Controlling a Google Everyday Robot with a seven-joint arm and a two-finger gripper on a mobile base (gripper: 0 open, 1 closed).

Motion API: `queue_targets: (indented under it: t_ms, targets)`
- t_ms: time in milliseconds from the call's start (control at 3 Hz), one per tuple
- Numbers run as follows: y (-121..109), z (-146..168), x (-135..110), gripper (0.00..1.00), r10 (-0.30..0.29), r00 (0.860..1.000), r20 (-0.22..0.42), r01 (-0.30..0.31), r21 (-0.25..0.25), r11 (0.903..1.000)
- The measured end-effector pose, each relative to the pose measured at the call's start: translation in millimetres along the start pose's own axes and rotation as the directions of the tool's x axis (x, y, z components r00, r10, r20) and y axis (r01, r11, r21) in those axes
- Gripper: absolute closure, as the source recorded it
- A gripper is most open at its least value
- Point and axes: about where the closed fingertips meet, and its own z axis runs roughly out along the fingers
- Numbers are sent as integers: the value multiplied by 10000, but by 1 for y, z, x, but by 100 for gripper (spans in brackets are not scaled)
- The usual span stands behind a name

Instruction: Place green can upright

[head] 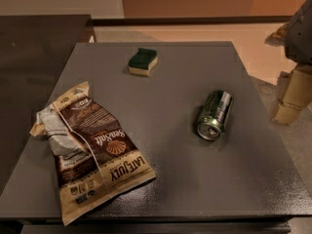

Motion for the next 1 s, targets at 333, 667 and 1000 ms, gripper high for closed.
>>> queue_targets:
  t_ms: [333, 667, 1000]
  targets:
    - [0, 0, -1, 0, -56, 10000, 7, 56, 42, 10000]
    - [-1, 7, -15, 0, -1120, 9937, 106, 1121, -111, 9936]
    - [2, 20, -37, 0, -2924, 9546, 569, 2951, -468, 9543]
